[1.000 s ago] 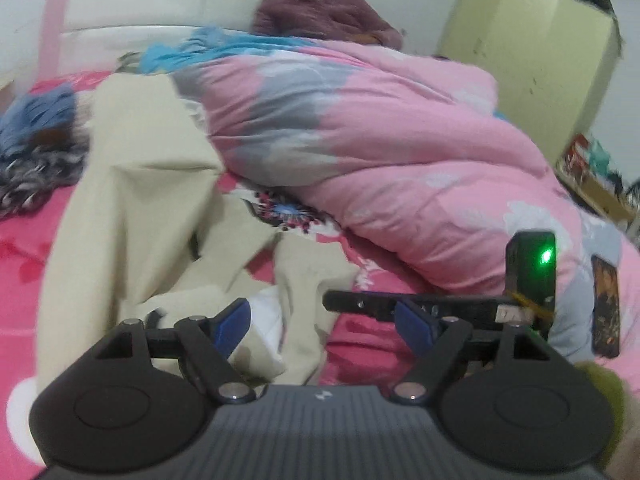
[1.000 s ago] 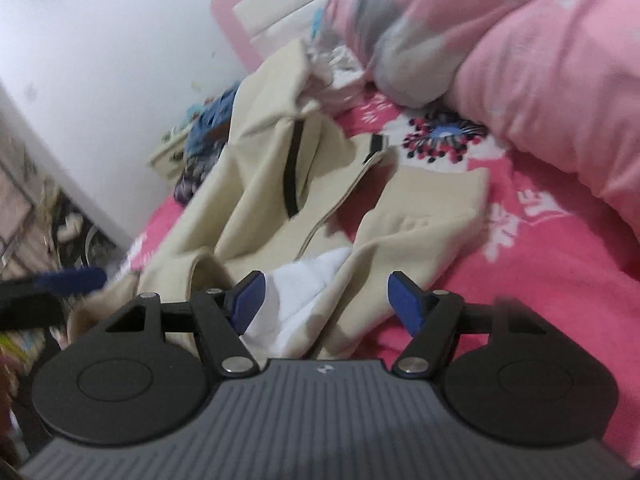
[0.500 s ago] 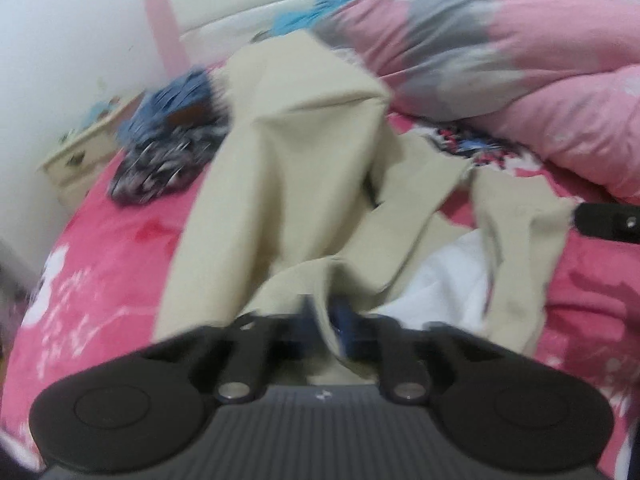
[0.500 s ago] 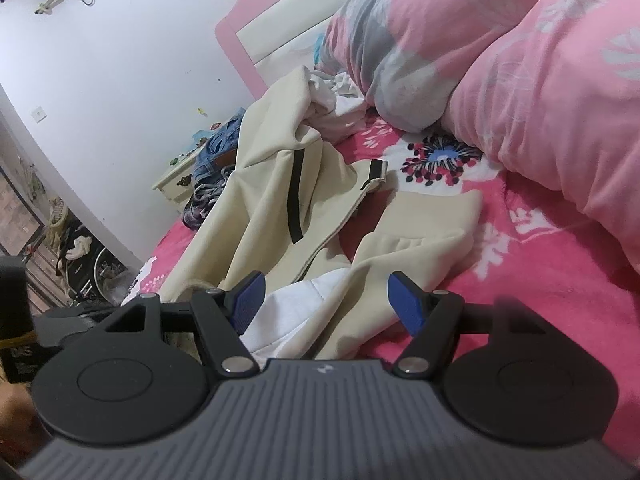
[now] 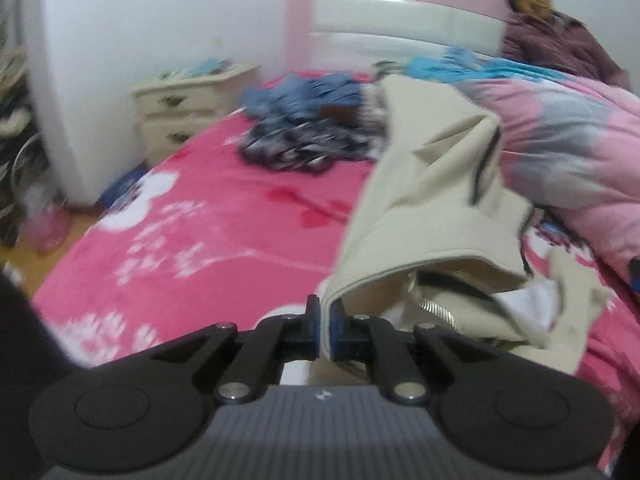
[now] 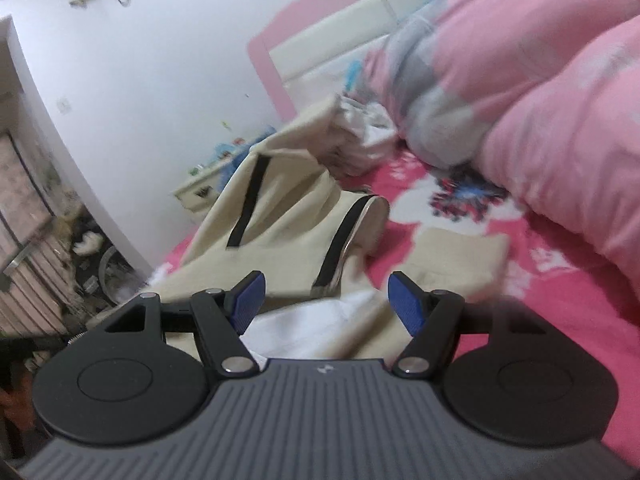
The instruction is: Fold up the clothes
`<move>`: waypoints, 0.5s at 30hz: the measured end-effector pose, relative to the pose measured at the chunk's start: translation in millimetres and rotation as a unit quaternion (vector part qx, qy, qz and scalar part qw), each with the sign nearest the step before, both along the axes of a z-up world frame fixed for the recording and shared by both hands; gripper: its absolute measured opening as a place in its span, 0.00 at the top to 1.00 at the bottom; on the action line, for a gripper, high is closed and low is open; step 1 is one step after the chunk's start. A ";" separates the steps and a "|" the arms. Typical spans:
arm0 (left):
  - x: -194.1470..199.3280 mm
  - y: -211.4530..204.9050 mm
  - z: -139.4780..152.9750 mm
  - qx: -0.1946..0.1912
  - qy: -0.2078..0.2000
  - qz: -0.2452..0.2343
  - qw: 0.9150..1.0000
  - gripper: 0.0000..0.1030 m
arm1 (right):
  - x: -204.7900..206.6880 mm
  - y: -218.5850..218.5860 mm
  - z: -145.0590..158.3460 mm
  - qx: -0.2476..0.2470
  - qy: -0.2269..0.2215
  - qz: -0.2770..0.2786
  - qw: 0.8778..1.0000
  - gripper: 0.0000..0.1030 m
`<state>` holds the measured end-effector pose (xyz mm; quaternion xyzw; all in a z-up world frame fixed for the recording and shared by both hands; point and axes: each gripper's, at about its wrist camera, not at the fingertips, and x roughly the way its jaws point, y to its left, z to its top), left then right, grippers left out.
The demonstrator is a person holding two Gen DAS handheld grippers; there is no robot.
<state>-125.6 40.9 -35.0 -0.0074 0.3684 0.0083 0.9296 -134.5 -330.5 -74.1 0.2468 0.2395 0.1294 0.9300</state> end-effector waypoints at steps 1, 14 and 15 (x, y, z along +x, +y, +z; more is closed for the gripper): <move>0.2 8.3 -4.2 -0.009 0.006 0.009 1.000 0.95 | 5.5 0.4 2.3 0.021 0.001 0.011 1.000 0.34; 4.1 35.7 -34.0 -0.109 0.022 0.015 0.994 0.47 | 151.3 25.3 -35.6 0.221 0.178 0.006 0.959 0.32; 5.1 36.6 -35.9 -0.114 0.024 0.012 0.993 0.45 | 162.7 26.7 -43.2 0.226 0.193 -0.003 0.955 0.31</move>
